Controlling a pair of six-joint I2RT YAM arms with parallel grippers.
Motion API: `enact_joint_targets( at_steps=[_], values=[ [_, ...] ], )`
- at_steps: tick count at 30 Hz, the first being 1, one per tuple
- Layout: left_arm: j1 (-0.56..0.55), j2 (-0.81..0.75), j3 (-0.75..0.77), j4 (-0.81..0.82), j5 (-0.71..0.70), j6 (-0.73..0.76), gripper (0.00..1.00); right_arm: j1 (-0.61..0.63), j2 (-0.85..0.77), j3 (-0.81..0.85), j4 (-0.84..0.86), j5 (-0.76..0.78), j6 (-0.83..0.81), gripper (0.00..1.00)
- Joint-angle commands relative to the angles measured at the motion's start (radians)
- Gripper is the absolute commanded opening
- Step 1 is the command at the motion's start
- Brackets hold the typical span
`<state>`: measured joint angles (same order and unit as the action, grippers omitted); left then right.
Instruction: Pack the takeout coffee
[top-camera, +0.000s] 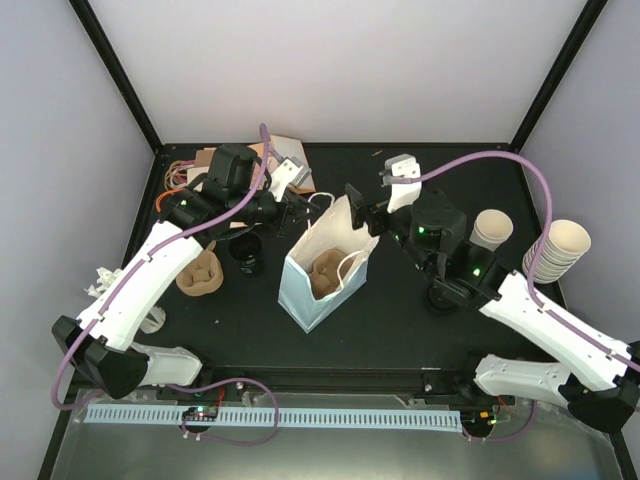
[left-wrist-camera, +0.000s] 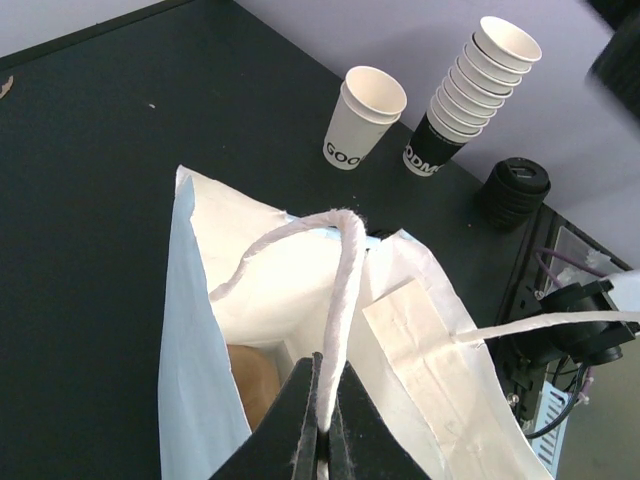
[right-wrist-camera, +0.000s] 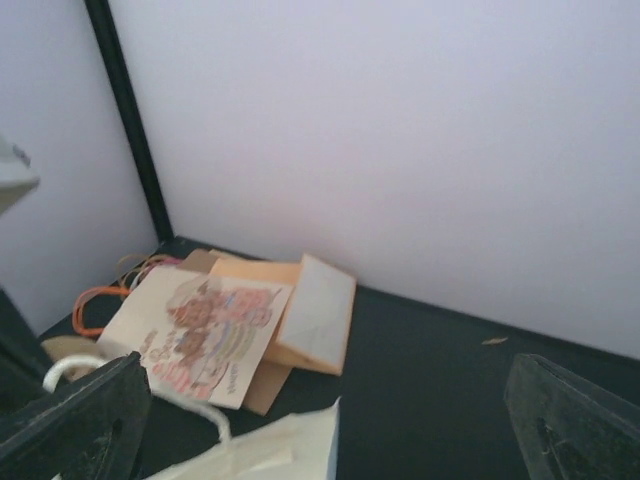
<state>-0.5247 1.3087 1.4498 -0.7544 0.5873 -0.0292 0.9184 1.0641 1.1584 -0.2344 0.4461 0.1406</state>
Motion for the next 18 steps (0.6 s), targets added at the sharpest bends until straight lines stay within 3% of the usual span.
enact_joint_targets(
  at_steps=[1,12,18],
  values=[
    [0.008,-0.010,0.030,0.005,0.007,0.010,0.01,-0.006,0.002,0.108,-0.025,0.119,-0.072,1.00],
    [0.008,0.034,0.160,-0.077,-0.028,0.096,0.02,-0.015,0.052,0.258,-0.477,0.058,0.026,1.00],
    [0.010,0.052,0.237,-0.110,-0.070,0.154,0.02,-0.048,0.064,0.255,-0.589,-0.104,0.082,1.00]
  ],
)
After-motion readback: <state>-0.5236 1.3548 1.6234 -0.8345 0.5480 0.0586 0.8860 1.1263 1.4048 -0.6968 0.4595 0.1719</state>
